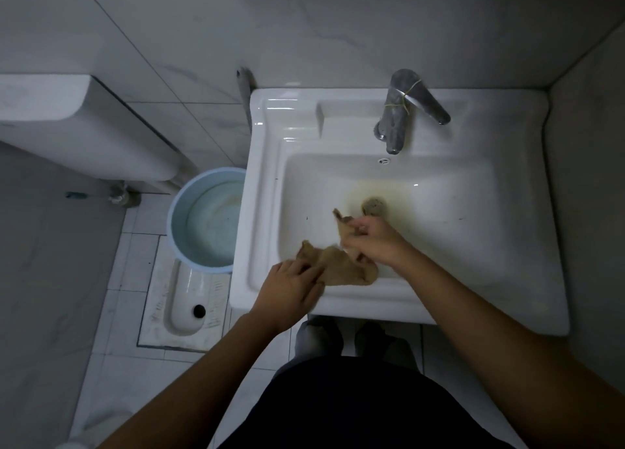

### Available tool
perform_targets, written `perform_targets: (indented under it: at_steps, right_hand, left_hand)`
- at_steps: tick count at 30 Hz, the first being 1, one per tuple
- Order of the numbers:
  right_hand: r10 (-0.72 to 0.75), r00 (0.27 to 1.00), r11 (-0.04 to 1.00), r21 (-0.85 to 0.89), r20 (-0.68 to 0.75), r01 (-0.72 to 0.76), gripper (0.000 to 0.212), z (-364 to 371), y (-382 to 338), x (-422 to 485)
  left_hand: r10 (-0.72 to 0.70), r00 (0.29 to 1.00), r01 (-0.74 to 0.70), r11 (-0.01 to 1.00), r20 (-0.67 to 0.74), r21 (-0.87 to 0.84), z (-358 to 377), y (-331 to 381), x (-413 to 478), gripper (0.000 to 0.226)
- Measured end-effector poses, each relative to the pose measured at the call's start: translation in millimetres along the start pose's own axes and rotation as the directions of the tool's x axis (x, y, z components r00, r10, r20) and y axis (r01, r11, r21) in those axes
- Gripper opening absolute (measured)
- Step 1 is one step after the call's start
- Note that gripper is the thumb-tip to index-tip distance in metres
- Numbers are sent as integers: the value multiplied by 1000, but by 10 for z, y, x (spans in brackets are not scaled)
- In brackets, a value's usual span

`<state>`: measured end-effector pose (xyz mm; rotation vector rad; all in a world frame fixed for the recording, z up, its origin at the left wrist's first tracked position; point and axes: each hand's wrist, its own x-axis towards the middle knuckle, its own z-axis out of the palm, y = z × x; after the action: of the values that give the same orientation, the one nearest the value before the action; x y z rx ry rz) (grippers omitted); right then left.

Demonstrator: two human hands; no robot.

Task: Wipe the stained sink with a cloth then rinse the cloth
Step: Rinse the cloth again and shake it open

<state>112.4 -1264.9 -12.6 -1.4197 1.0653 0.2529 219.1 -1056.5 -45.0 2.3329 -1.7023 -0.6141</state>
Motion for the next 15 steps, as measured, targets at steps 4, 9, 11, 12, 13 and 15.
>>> perform_targets:
  at_steps: [4, 9, 11, 12, 13, 15]
  right_hand:
    - [147, 939, 968, 149, 312, -201, 46, 390, -12, 25]
    - [147, 985, 952, 256, 88, -165, 24, 301, 185, 68]
    - [82, 981, 989, -107, -176, -102, 18, 175, 287, 134]
    - [47, 975, 945, -307, -219, -114, 24, 109, 336, 163]
    - [61, 976, 880, -449, -211, -152, 35, 62, 388, 191]
    - [174, 975, 812, -540, -140, -222, 50, 54, 452, 238]
  left_hand:
    - [-265, 964, 253, 863, 34, -437, -155, -10, -18, 47]
    - [-72, 997, 73, 993, 8, -92, -127, -192, 87, 30]
    - [-35, 999, 35, 999, 24, 24, -91, -259, 82, 26]
    - [-18, 1000, 18, 999, 10, 34, -67, -293, 72, 27]
    - [0, 1000, 0, 999, -3, 34, -55, -317, 69, 29]
    - [28, 1000, -28, 1000, -11, 7, -39, -355, 65, 34]
